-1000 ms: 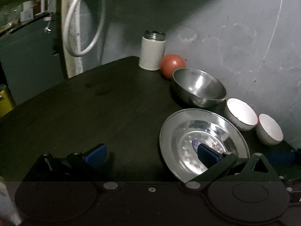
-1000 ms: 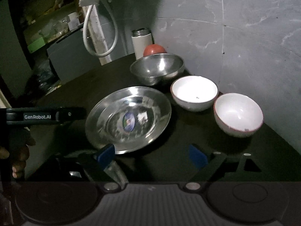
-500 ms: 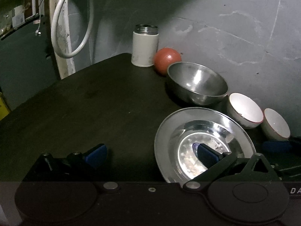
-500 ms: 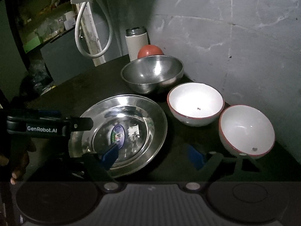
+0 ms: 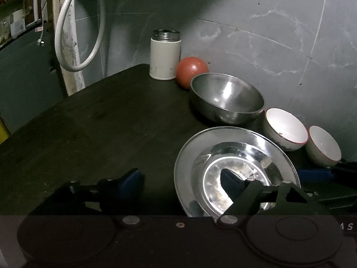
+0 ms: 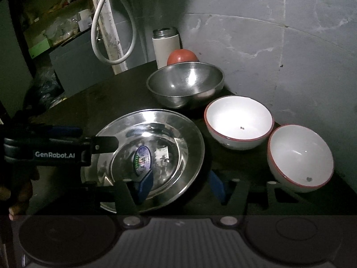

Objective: Organize plates and bowls

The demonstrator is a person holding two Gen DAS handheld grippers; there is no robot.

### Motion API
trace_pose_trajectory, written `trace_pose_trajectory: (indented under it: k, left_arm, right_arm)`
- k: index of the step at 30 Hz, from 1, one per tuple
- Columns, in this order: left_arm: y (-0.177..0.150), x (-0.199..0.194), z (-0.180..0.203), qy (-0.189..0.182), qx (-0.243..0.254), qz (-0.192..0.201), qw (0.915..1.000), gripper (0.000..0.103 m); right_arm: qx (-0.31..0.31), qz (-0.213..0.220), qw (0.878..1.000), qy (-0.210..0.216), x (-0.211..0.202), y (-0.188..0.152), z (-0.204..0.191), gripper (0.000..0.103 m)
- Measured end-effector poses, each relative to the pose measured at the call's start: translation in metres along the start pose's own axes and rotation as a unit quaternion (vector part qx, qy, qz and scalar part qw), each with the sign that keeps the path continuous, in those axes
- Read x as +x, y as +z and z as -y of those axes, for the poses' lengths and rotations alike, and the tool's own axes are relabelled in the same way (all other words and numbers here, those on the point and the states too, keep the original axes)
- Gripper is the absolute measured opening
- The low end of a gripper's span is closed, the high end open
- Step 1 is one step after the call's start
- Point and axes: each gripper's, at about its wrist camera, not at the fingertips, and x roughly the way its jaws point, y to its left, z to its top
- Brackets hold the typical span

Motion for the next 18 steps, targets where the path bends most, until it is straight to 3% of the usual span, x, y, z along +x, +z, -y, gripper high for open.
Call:
trace_pose_trajectory:
  k: [5, 10, 18]
  left_arm:
    - [0.0003, 0.0045, -0.0008, -0.008, -0.006, -0.019, 0.9998, 0.048]
    - [-0.0006, 0.0036, -0.0004, -0.013, -0.007, -0.018, 0.9997, 0.046]
    - [0.0019, 0.0024, 0.0012, -0.003, 0.002, -0.014, 0.9999, 0.025]
  right_arm:
    - [-0.003, -0.005, 1.0, 0.001, 0.0012, 0.0002, -0.0026, 0.055]
    - [-0.008, -0.005, 1.0, 0.001, 0.0017, 0.0007, -0.0062, 0.052]
    - [-0.018, -0.006, 1.0, -0.006, 0.0037, 0.0028, -0.009, 0.047]
